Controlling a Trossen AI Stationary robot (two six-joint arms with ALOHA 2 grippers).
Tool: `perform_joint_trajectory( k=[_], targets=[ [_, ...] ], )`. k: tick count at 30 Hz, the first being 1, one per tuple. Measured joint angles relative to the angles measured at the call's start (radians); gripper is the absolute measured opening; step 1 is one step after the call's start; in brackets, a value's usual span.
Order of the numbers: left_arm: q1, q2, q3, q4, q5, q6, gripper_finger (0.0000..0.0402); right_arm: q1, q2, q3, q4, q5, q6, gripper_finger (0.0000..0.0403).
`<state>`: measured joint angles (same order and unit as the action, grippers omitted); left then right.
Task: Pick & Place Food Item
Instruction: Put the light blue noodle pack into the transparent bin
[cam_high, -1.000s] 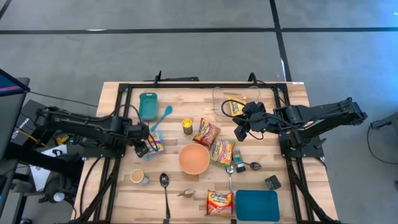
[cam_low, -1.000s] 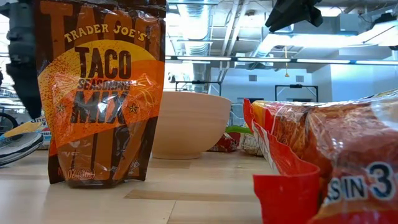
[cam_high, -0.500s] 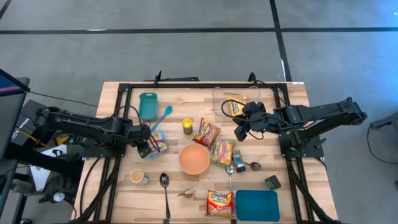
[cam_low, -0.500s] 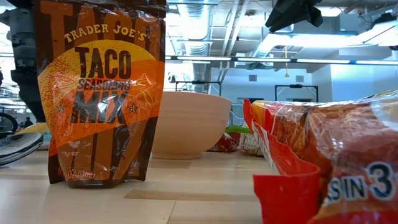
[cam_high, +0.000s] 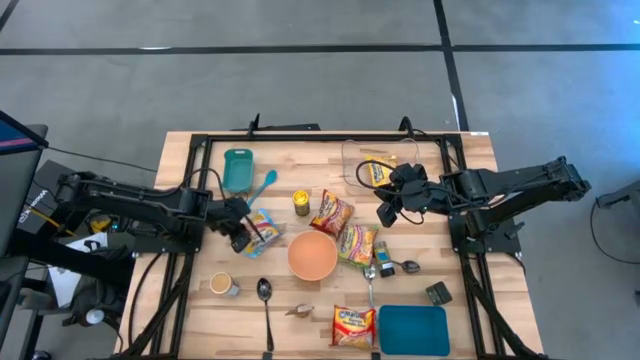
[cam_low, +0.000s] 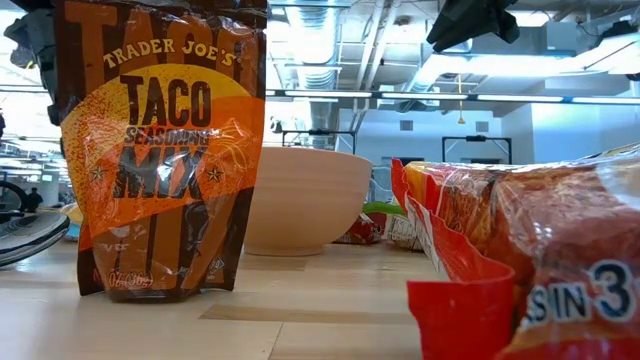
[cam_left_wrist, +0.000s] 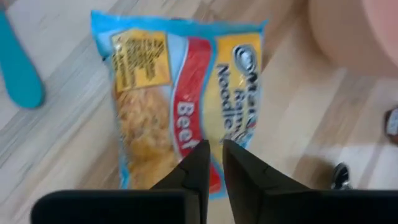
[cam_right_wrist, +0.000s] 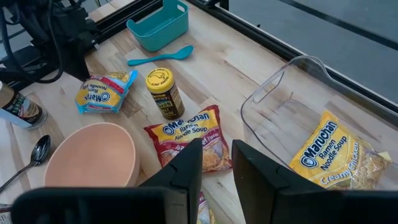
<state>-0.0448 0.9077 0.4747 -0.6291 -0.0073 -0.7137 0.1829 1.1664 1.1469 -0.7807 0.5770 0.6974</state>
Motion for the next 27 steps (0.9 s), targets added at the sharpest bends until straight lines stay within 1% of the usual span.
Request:
perform_joint_trajectory(
  k=[2,4,7,10,18,21,23,27],
  targets=[
    [0.000,0.000,0.000,-0.038,0.026,-0.012,0.0035,0.000,0.000,0.000,0.000,0.000,0.001,0.0082],
    [0.000,0.000,0.000,-0.083,0.039,-0.063,0.0037,0.000,0.000,0.000,0.000,0.000,0.002,0.0082],
    [0.000,0.000,0.000,-0.164,0.040,-0.162,0.0045,0.000,0.000,0.000,0.000,0.000,0.002,0.0082],
    [0.000,0.000,0.000,-0.219,0.040,-0.190,0.0056,0.000,0.000,0.000,0.000,0.000,0.002,0.0082],
    [0.000,-0.006,0.000,-0.244,0.036,-0.185,0.0097,0.000,0.000,0.000,0.003,0.000,0.002,0.0082],
    [0.000,-0.006,0.000,-0.267,-0.014,-0.178,0.0117,0.000,0.000,0.000,0.003,0.000,0.002,0.0082],
    [0.000,-0.006,0.000,-0.271,-0.050,-0.133,0.0130,0.000,0.000,0.000,0.003,0.000,0.002,0.0082],
    [0.000,-0.006,0.000,-0.260,-0.060,-0.022,0.0152,0.000,0.000,0.000,0.003,0.000,0.002,0.0082]
  ],
)
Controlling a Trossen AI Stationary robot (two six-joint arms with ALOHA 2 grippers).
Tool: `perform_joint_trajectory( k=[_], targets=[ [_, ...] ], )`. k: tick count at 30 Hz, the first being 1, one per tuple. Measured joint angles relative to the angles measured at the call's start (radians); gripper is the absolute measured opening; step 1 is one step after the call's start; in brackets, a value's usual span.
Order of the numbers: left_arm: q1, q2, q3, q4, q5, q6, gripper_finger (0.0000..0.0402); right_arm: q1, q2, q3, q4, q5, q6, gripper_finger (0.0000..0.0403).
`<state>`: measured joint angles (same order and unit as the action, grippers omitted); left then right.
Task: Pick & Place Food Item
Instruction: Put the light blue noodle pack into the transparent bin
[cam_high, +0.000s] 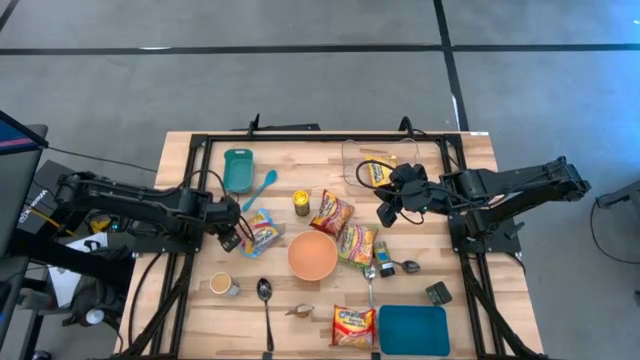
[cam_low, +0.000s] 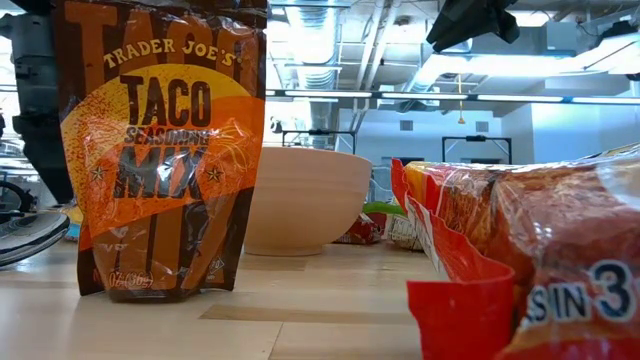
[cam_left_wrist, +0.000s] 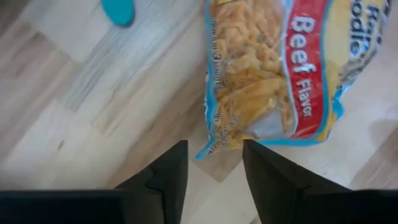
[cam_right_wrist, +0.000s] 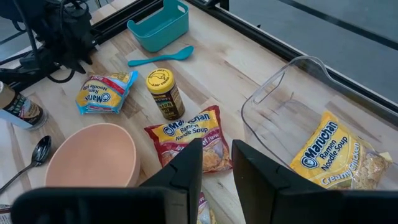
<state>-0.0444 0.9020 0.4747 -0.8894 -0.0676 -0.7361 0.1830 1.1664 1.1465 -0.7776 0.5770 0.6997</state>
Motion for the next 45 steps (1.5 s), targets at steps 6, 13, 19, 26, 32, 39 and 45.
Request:
perform_joint_trajectory(
  k=[6,13,19,26,32,39,45],
  targets=[
    [0.000,0.000,0.000,0.000,0.007,0.049,0.0193,0.000,0.000,0.000,0.000,0.000,0.000,0.0082],
    [0.000,0.001,-0.006,0.010,0.039,0.075,0.0236,0.000,0.000,0.000,0.000,0.000,0.000,0.0082],
    [0.000,0.002,-0.067,0.083,0.041,0.109,0.0241,0.000,0.000,0.000,0.000,0.000,0.000,0.0082],
    [0.000,0.002,-0.091,0.138,0.038,0.110,0.0241,0.000,0.000,0.000,0.000,0.000,-0.001,0.0082],
    [0.000,0.002,-0.128,0.208,0.037,0.111,0.0241,0.000,0.000,0.000,0.000,0.000,0.000,0.0082],
    [0.000,0.002,-0.151,0.223,0.034,0.111,0.0229,0.000,0.000,0.000,0.000,0.000,-0.001,0.0082],
    [0.000,0.002,-0.151,0.235,0.033,0.111,0.0175,0.000,0.000,0.000,0.000,0.000,-0.001,0.0082]
  ],
)
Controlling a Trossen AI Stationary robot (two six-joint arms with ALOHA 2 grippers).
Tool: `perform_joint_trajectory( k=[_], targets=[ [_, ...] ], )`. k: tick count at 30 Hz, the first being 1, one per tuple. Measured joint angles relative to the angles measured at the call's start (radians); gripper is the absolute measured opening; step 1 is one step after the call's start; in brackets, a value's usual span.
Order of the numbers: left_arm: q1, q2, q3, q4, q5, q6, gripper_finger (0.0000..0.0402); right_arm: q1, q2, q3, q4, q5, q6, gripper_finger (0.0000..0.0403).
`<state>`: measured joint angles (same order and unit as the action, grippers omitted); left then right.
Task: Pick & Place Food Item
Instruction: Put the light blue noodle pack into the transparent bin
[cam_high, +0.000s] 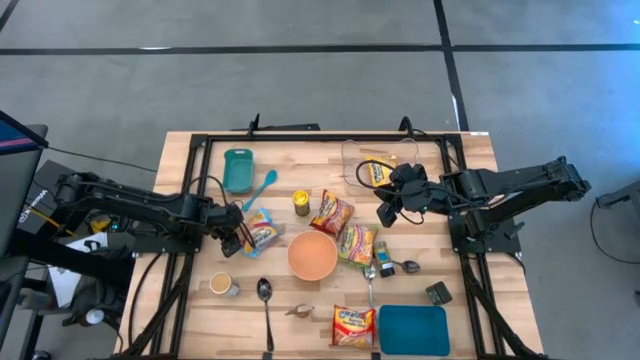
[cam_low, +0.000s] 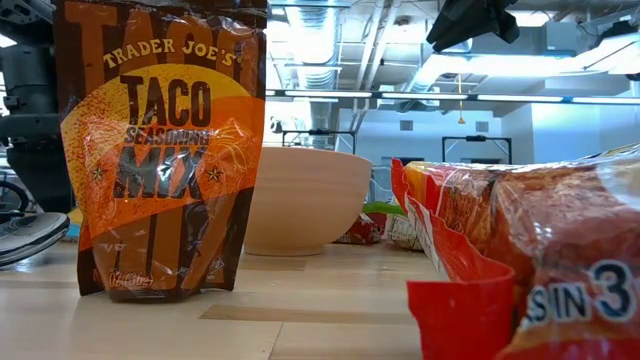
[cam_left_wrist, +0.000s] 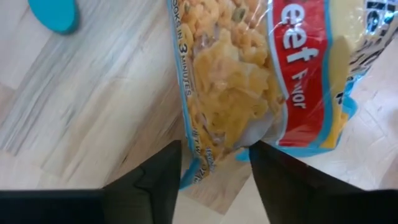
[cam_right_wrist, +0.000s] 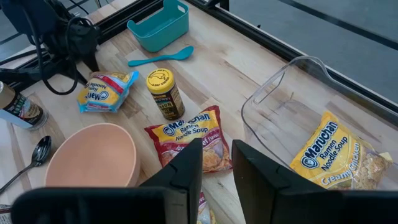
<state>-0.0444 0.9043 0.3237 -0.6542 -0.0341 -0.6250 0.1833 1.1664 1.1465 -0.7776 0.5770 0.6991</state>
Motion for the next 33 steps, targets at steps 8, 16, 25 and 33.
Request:
perform_joint_trajectory(
  k=[8,16,25,33],
  targets=[
    [0.000,0.000,0.000,0.023,0.000,-0.006,0.0108,0.000,0.000,0.000,0.000,0.000,0.000,0.0082],
    [0.000,0.000,0.000,0.070,0.007,-0.011,0.0063,0.000,0.000,0.000,-0.007,0.000,-0.001,0.0082],
    [0.000,0.000,0.000,0.125,0.013,-0.011,0.0012,0.000,0.000,0.000,-0.007,0.000,-0.002,0.0082],
    [0.000,0.000,0.000,0.158,0.014,-0.013,0.0002,0.000,0.000,0.000,-0.007,0.000,-0.001,0.0082]
  ],
)
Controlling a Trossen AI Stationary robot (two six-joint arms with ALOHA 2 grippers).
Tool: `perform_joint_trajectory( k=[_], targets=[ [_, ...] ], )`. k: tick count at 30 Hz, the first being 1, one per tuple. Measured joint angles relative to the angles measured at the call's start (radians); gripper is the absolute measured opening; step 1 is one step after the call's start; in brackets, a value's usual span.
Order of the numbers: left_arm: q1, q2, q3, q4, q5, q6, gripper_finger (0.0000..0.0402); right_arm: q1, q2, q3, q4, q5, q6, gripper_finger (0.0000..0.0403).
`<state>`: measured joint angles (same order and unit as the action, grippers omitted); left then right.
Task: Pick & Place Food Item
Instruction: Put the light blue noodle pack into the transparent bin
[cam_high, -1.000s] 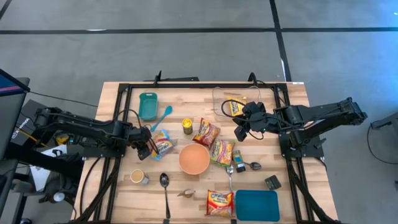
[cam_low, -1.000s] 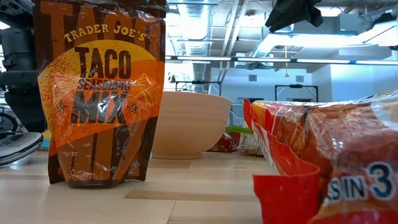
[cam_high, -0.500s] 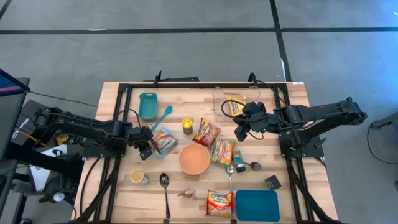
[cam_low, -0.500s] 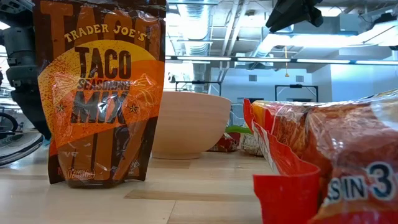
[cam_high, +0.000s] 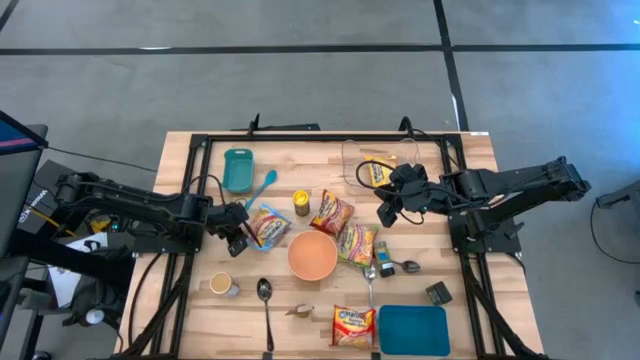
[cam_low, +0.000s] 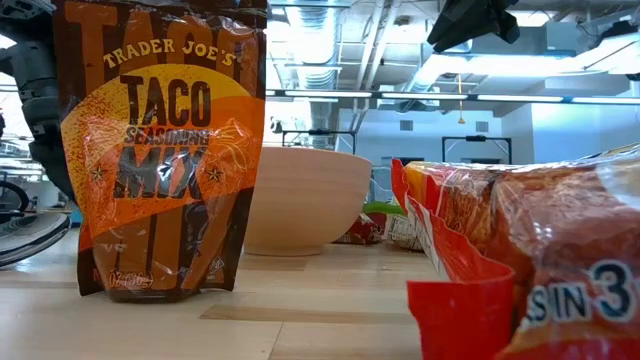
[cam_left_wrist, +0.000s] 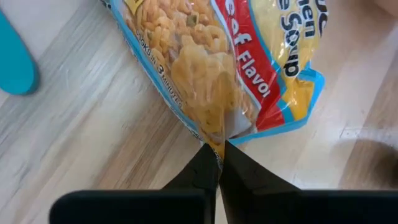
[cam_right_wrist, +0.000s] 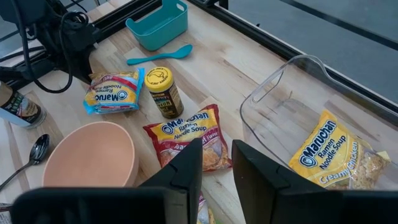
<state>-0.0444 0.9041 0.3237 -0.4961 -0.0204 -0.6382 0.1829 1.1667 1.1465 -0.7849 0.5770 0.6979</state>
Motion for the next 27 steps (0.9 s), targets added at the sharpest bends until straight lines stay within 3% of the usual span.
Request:
perform_joint_trajectory(
  k=[14,21,27],
  targets=[
    [0.000,-0.129,0.000,0.134,0.032,-0.054,0.0001,0.000,0.000,0.000,0.002,0.000,0.002,0.0082],
    [0.000,-0.232,0.000,0.296,0.032,-0.059,0.0000,0.000,0.000,0.000,0.008,0.000,0.002,0.0082],
    [0.000,-0.290,0.000,0.528,0.035,-0.111,0.0000,0.000,0.000,0.000,0.008,0.000,0.002,0.0082]
  ],
)
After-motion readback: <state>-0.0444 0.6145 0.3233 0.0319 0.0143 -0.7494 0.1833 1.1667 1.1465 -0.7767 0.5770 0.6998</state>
